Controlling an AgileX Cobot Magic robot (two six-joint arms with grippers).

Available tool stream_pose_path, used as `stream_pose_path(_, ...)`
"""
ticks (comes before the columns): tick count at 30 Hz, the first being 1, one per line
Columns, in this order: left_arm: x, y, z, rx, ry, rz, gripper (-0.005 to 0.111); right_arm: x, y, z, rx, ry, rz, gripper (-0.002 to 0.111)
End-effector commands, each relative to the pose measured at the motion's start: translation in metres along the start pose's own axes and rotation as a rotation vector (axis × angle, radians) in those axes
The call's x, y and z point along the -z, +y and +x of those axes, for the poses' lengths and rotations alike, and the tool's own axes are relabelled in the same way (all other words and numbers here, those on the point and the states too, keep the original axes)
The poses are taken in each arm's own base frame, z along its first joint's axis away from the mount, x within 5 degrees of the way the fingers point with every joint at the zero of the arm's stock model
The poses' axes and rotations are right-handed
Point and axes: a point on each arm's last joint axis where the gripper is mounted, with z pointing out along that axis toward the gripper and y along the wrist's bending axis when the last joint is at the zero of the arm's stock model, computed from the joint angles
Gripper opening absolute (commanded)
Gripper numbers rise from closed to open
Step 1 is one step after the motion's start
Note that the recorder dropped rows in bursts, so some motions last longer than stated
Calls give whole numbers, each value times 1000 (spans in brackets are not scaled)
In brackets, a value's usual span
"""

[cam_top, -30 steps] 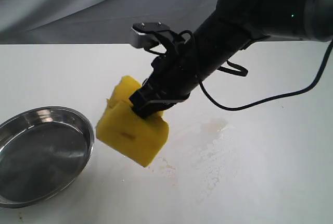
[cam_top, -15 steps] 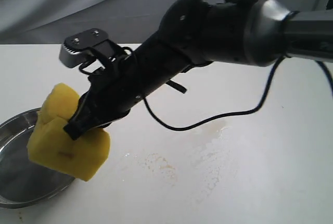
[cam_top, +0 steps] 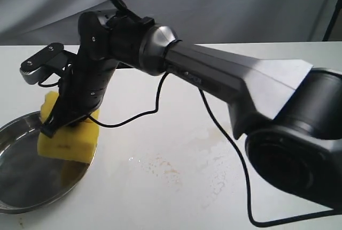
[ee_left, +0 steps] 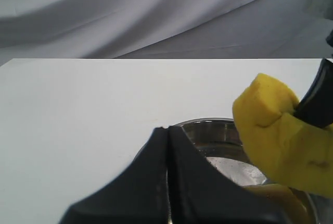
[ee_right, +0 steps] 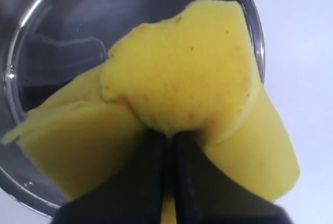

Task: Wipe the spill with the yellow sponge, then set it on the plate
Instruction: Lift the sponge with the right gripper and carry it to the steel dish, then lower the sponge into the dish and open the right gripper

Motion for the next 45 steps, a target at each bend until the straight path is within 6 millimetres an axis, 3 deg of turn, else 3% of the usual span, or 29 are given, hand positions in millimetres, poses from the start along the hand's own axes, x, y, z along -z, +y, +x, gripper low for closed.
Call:
stream_pose_path(1, 0, 0, 1, 6, -5, 5, 0, -2, 24, -16, 98, -31, 24, 0)
stream_pose_path(4, 0, 0, 1, 6, -5, 5, 0, -18, 42, -18, 208, -1, 102, 0)
stream_pose_path(8, 0, 0, 1, 6, -5, 5, 0, -22, 59, -23, 262, -26, 132, 0)
stream_pose_path(15, 0, 0, 1, 6, -5, 5, 0, -23, 61, -23, 213, -31, 129, 1)
stream_pose_path(23, 0, 0, 1, 6, -5, 5, 0, -23, 61, -23, 184, -33, 129, 31)
stream_pose_path(29, 0, 0, 1, 6, -5, 5, 0, -23, 61, -23, 157, -35, 128, 45)
stream_pose_path(36, 0, 0, 1, 6, -5, 5, 0, 1, 65, -28, 107, -35, 125, 59)
stream_pose_path(40, 0, 0, 1, 6, -5, 5, 0, 13, 61, -25, 106, 14, 146, 56)
stream_pose_path(45, 0, 0, 1, 6, -5, 5, 0, 19, 42, -13, 48, 130, 226, 29)
